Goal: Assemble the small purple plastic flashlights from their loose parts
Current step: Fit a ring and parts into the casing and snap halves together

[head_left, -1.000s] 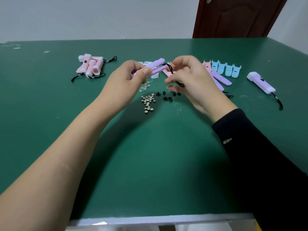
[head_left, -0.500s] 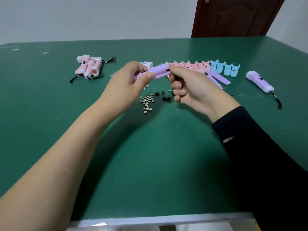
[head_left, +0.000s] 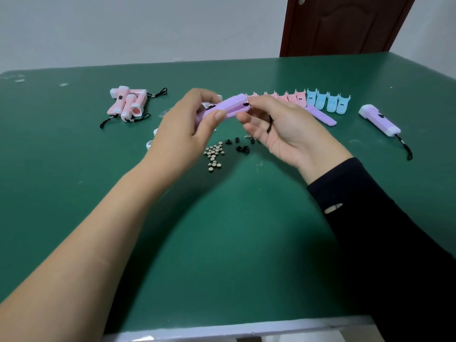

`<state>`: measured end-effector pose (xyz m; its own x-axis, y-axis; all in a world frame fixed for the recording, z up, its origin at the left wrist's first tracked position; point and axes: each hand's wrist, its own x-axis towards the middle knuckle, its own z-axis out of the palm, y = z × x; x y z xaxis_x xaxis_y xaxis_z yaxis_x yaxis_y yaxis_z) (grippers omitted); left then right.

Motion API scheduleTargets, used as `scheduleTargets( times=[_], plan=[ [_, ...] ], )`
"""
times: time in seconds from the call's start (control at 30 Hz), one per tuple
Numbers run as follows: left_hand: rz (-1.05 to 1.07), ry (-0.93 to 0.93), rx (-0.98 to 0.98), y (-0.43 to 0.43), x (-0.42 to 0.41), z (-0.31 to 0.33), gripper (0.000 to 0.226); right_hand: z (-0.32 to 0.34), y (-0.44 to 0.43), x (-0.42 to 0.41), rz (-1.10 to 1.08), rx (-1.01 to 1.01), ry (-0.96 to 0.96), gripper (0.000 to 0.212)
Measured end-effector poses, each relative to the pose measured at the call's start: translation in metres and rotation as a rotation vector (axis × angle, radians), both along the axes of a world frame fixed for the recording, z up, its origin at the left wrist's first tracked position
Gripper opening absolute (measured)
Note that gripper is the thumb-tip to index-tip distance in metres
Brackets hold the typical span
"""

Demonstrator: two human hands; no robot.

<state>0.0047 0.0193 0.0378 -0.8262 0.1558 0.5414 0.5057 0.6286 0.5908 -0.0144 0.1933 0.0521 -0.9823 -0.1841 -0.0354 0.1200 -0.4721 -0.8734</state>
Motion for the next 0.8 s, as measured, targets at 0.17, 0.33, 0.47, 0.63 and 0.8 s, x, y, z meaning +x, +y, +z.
scheduleTargets(
  times=[0.17, 0.33, 0.47, 0.63, 0.8],
  plan=[
    [-0.075, 0.085, -0.083, -0.0018, -0.0011, 0.0007, 0.033, -0.0001, -0.0022, -0.0003, -0.006, -0.078, -0.066, 0.012],
    [-0.070, 0.102, -0.111, -0.0053, -0.0057, -0.0011, 0.033, 0.0007, -0.0056, 0.0004, -0.007, -0.128, -0.119, 0.019],
    [-0.089, 0.126, -0.149, -0.0052, -0.0057, -0.0007, 0.033, 0.0002, -0.0064, 0.0014, -0.021, -0.149, -0.146, 0.021],
    [-0.094, 0.108, -0.177, -0.0039, -0.0061, -0.0009, 0.034, -0.0005, -0.0061, 0.0016, -0.045, -0.165, -0.170, 0.020],
    [-0.106, 0.064, -0.141, -0.0023, -0.0056, -0.0026, 0.029, -0.0012, -0.0078, 0.0032, -0.063, -0.134, -0.185, 0.016]
  ],
)
